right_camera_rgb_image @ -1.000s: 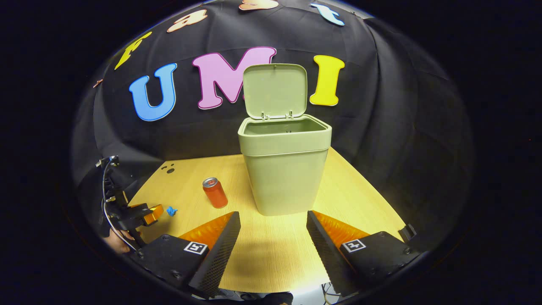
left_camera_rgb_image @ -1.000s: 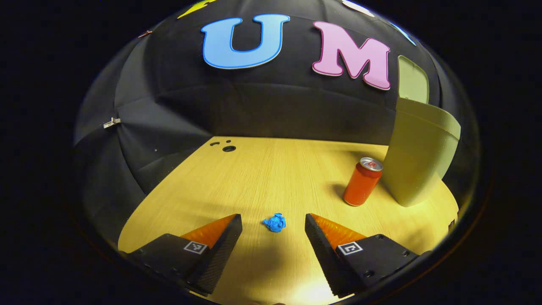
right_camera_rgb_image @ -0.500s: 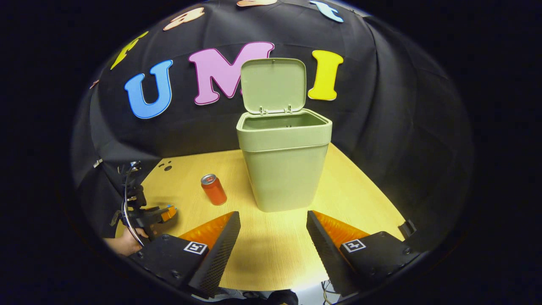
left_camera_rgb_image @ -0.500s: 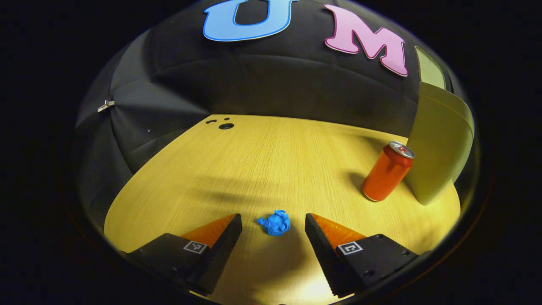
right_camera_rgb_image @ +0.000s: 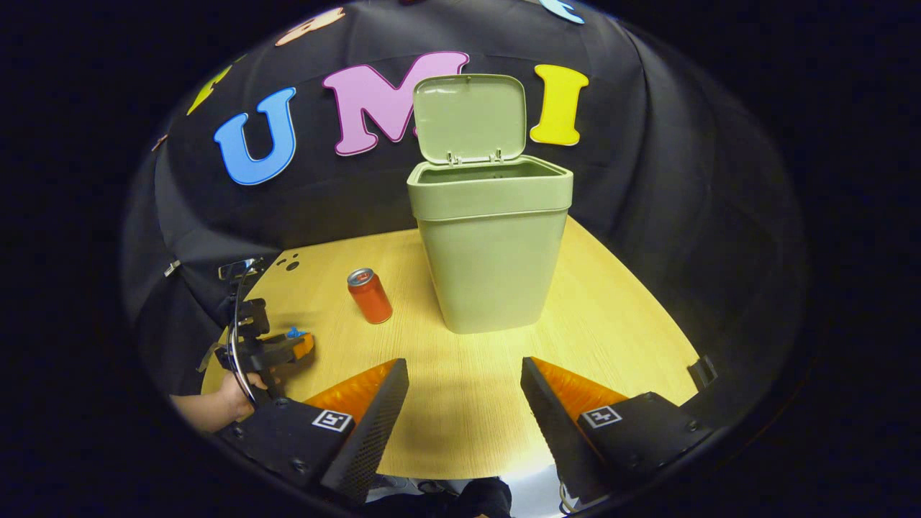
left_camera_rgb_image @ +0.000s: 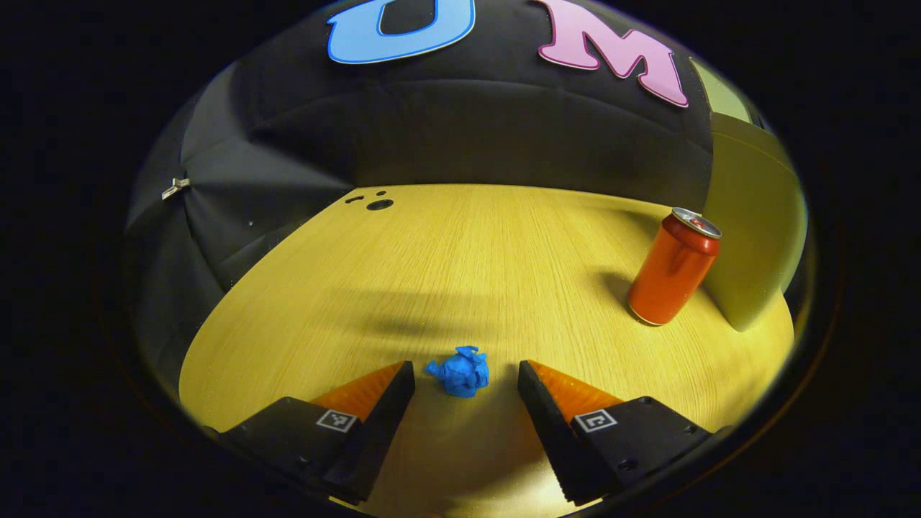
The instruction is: Press the lid of the desktop garbage bin to open it, pick up the crumpled paper on the desktop and throw it into the bin, then pick up the pop can on the desktop and drop it into the bin, and finally close the garbage bin lid.
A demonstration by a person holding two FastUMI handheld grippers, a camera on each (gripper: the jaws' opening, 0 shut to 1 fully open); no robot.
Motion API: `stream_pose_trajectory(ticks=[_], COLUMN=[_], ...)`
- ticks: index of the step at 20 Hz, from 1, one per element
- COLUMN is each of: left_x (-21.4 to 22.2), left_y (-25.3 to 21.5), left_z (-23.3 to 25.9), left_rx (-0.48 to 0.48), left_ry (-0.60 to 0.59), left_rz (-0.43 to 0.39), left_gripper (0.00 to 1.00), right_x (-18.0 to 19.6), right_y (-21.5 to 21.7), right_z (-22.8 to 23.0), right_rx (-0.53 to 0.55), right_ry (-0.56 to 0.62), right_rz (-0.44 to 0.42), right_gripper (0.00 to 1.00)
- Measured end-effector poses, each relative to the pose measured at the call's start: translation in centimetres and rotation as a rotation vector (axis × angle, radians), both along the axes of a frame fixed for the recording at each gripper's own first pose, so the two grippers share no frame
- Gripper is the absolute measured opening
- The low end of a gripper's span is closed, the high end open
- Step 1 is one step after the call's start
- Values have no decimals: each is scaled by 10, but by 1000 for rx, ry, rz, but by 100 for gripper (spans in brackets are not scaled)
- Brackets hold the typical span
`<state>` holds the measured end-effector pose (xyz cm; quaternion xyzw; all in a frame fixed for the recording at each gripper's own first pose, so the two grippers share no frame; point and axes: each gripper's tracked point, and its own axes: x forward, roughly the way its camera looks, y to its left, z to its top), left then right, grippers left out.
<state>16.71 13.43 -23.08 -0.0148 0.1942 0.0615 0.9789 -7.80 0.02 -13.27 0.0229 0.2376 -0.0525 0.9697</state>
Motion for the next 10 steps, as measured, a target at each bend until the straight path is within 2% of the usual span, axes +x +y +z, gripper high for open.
stream_pose_trajectory(ticks=[3,5,6,7,10], left_x=[6,6,6,7,9], left_y=[-3,-7,-10,-12,-13], left_z=[3,4,3,3,3], left_rx=[10,16,17,17,12], left_ry=[-7,1,2,1,-4], left_rz=[-17,-34,-42,-44,-29], left_gripper=[92,82,74,75,46], right_x=[-2,-2,-2,-1,1], right_y=[4,6,8,8,8], right_z=[-8,-10,-11,-11,-9], right_rx=[4,3,3,2,5], right_ry=[27,33,36,36,27], right_rz=[18,30,35,39,49], right_gripper=[99,99,99,99,99])
